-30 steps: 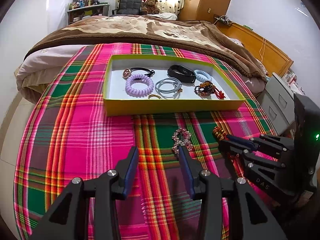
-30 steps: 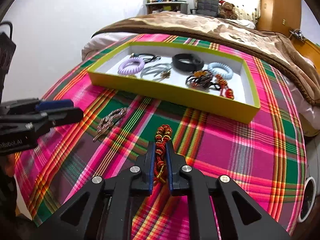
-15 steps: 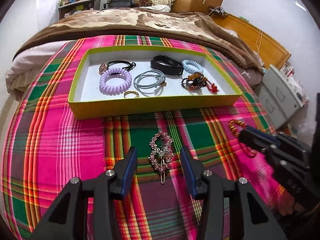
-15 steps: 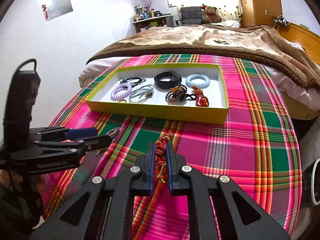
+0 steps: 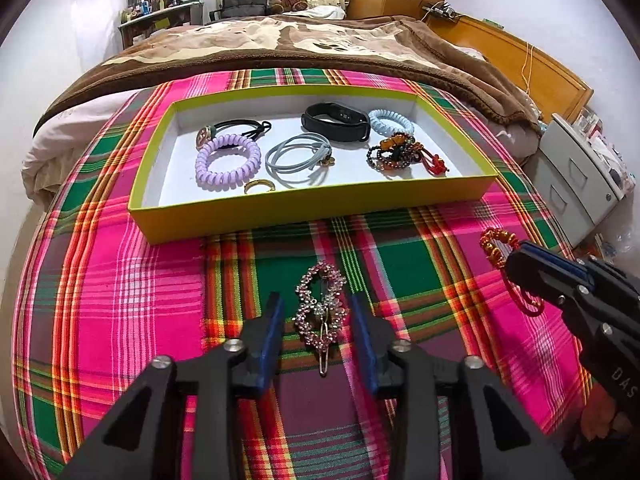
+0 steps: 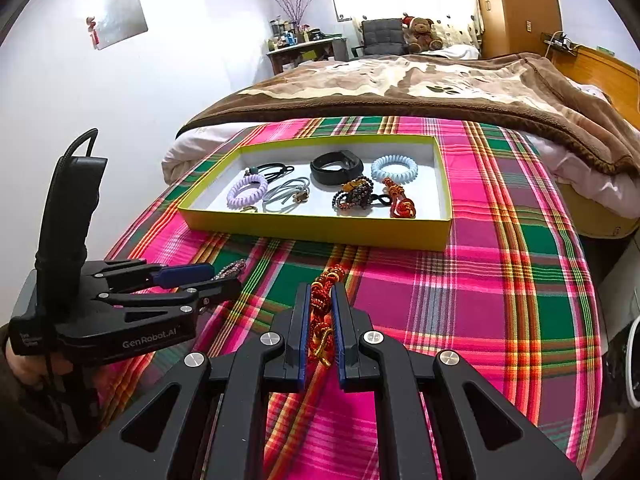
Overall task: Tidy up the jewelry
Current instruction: 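Grasp the pink rhinestone hair clip with the left gripper while the right holds the strand, then carry the clip and red strand into the yellow box and open both grippers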
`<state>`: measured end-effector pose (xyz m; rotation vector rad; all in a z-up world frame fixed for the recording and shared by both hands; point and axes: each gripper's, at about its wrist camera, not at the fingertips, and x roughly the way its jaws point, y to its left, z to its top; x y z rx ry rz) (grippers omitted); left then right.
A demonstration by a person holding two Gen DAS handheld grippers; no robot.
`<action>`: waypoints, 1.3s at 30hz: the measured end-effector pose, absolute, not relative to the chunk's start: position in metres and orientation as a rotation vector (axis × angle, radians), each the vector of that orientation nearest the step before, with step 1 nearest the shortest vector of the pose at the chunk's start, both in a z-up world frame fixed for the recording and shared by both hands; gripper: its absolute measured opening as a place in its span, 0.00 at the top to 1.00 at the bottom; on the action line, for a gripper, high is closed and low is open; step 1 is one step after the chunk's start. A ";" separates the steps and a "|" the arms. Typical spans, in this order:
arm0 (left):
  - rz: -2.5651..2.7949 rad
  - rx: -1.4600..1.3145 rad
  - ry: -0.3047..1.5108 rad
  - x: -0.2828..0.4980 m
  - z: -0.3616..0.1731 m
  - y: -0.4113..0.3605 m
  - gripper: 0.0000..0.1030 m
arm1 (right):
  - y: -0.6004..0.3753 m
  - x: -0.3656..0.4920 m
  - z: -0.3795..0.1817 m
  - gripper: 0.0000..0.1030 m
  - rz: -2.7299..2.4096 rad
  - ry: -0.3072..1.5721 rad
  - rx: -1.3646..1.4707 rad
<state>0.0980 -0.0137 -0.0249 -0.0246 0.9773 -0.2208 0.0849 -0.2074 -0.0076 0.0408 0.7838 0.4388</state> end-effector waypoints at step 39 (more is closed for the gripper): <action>-0.241 -0.045 0.802 0.095 0.032 0.014 0.73 | -0.208 0.094 0.025 0.90 0.391 0.703 0.093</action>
